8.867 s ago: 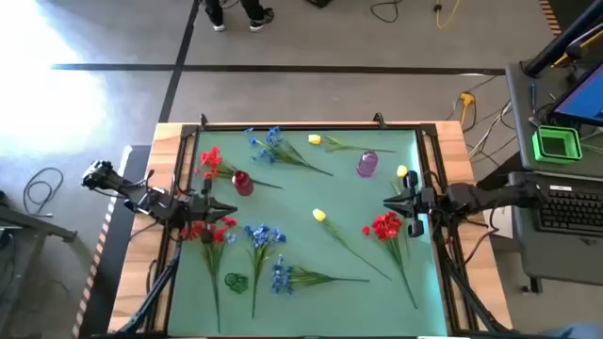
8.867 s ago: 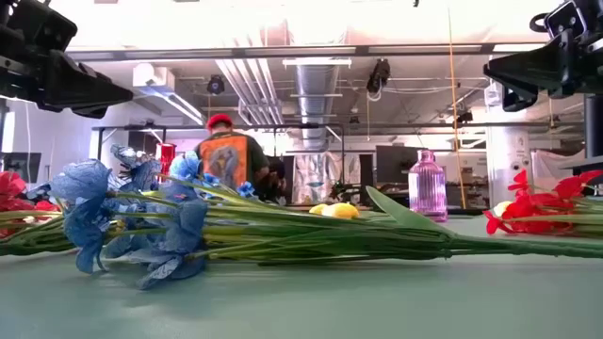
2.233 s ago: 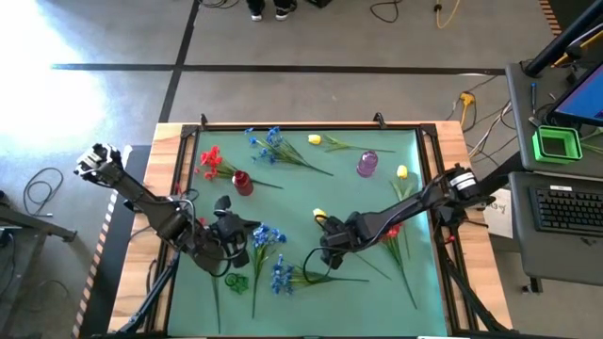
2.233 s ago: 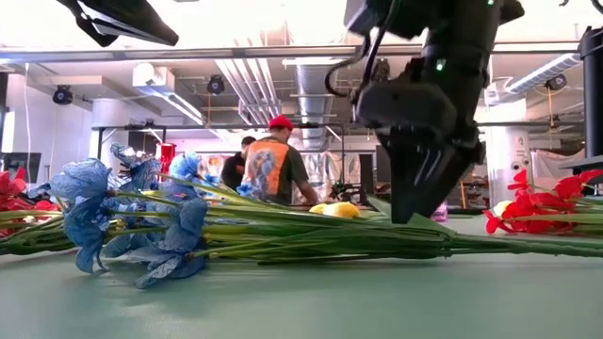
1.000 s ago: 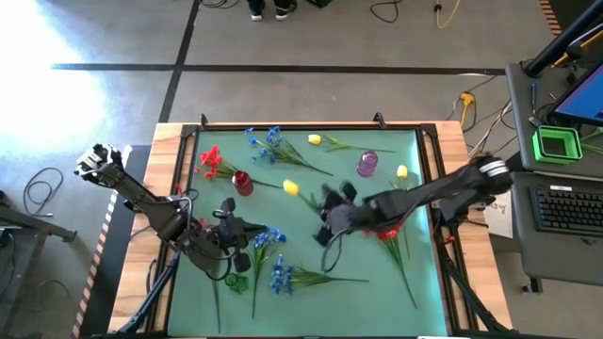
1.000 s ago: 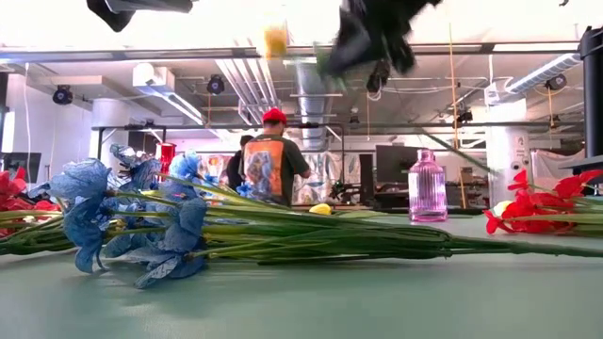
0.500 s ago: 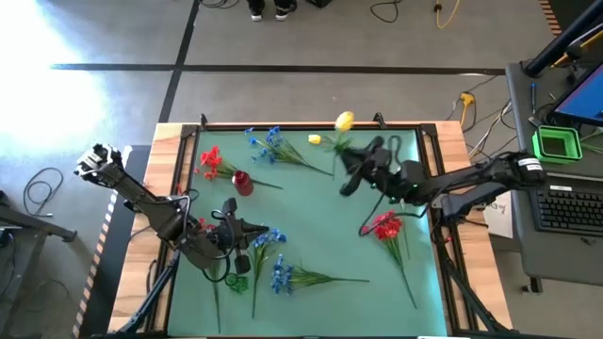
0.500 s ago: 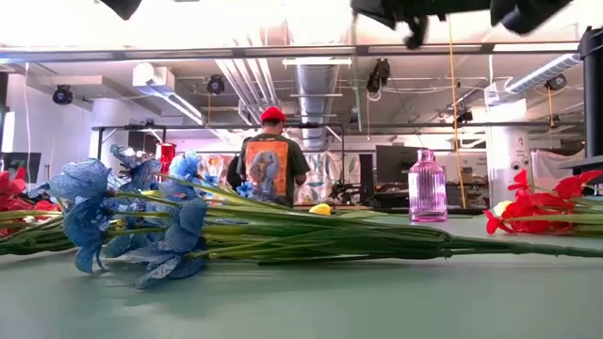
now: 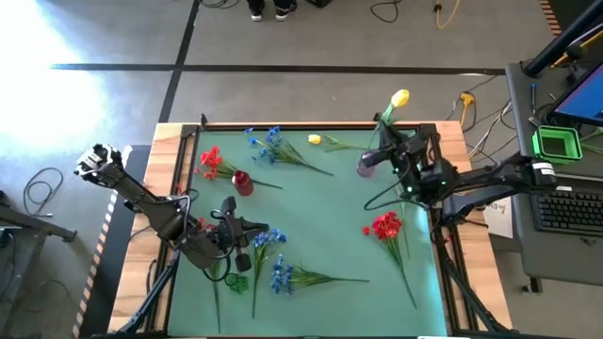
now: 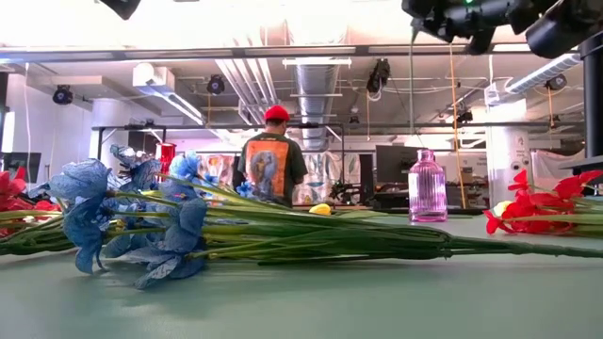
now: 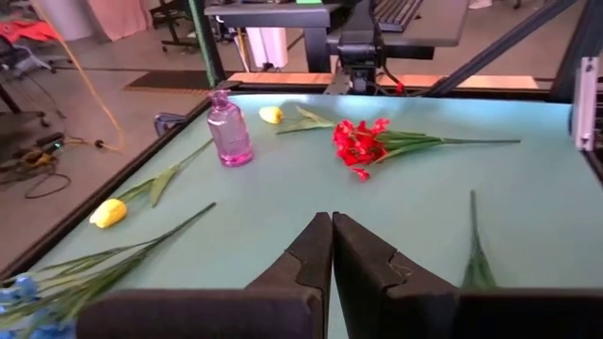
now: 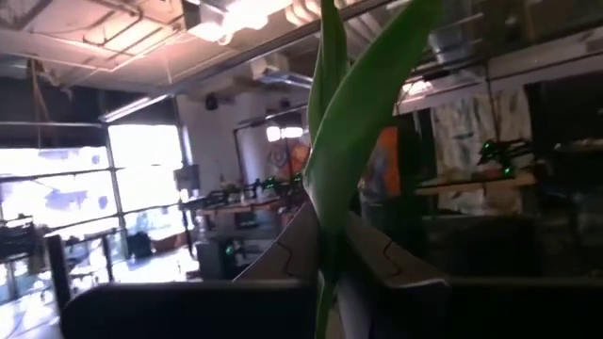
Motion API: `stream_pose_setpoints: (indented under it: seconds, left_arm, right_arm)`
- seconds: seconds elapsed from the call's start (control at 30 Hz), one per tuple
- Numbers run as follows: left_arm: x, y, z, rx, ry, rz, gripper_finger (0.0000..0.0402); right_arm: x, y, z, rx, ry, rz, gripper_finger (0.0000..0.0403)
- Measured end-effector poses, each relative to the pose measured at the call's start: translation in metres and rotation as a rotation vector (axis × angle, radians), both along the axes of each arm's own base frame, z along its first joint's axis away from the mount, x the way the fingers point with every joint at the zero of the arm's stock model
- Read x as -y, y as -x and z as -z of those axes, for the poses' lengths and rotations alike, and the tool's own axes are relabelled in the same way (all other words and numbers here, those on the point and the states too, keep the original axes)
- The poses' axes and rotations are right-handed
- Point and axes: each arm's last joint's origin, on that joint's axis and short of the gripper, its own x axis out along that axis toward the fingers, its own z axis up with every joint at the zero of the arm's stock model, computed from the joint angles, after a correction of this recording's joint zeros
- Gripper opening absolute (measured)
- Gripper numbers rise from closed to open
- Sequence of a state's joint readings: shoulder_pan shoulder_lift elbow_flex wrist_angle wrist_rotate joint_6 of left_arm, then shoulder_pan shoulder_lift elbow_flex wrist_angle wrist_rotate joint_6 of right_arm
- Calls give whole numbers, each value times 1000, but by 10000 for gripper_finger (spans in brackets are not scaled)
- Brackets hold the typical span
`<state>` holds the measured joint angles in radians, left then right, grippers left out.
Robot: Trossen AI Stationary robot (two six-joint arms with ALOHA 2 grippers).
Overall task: Sort flowers into vase by color
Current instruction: Put the bottom yellow tulip into the purple vase
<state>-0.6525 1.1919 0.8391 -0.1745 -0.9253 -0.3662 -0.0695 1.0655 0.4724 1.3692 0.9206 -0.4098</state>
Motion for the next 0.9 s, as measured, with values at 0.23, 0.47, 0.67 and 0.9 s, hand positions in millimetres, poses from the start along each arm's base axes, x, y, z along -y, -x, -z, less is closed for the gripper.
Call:
stream_pose_setpoints:
  seconds: [0.23, 0.47, 0.67, 0.9]
  left_arm:
    - [-1, 0, 0, 5, -31, -25, 0]
    - [-1, 0, 0, 4, -37, -34, 0]
    - [-1, 0, 0, 3, -41, -33, 0]
    - [-2, 1, 0, 6, -48, -46, 0]
  right_arm:
    - [7, 6, -1, -17, -3, 65, 13]
    - [13, 6, 16, -56, -21, 84, 13]
    - [18, 11, 27, -21, -57, 84, 13]
    - [20, 15, 39, -5, -88, 70, 13]
